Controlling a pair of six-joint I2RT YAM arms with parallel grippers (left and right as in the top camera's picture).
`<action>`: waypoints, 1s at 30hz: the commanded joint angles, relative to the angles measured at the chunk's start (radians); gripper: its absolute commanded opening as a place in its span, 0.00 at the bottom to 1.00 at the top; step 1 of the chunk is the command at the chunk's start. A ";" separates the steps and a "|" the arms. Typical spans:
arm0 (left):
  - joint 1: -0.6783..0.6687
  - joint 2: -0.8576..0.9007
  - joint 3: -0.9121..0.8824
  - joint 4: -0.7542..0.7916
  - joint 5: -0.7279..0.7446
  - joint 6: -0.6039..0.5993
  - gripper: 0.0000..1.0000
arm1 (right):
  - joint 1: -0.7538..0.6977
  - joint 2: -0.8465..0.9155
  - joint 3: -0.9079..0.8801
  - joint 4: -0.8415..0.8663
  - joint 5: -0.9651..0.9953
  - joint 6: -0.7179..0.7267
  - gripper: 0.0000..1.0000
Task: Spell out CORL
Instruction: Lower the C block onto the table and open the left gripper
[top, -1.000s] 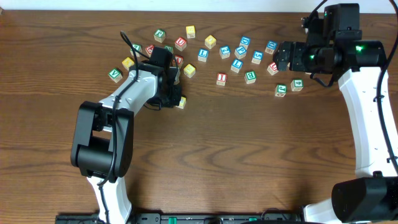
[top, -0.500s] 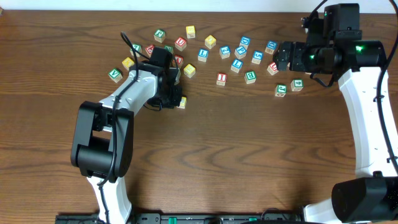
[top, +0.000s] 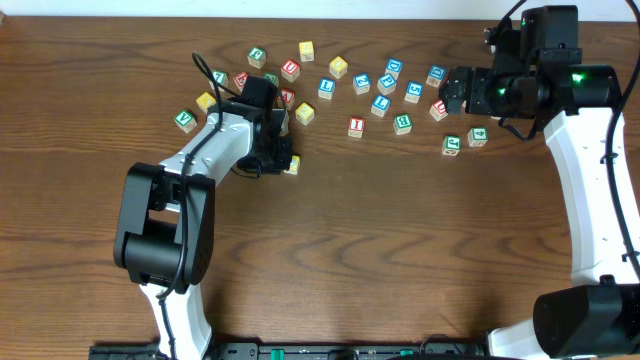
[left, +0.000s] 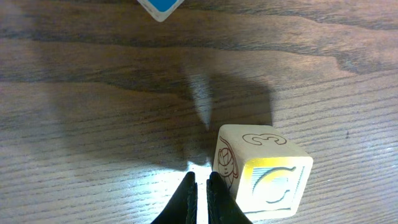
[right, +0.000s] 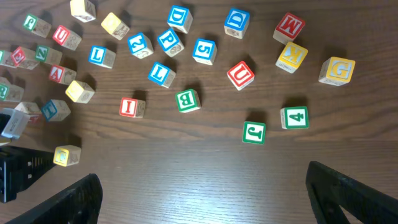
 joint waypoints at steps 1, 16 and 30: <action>0.001 0.004 -0.009 -0.006 0.016 -0.032 0.07 | 0.005 0.002 0.018 -0.001 0.003 -0.003 0.99; 0.001 0.004 -0.009 -0.012 0.016 -0.074 0.08 | 0.005 0.002 0.018 -0.006 0.003 -0.003 0.99; -0.001 0.004 -0.009 -0.013 0.016 -0.108 0.08 | 0.005 0.002 0.008 -0.005 0.003 -0.003 0.99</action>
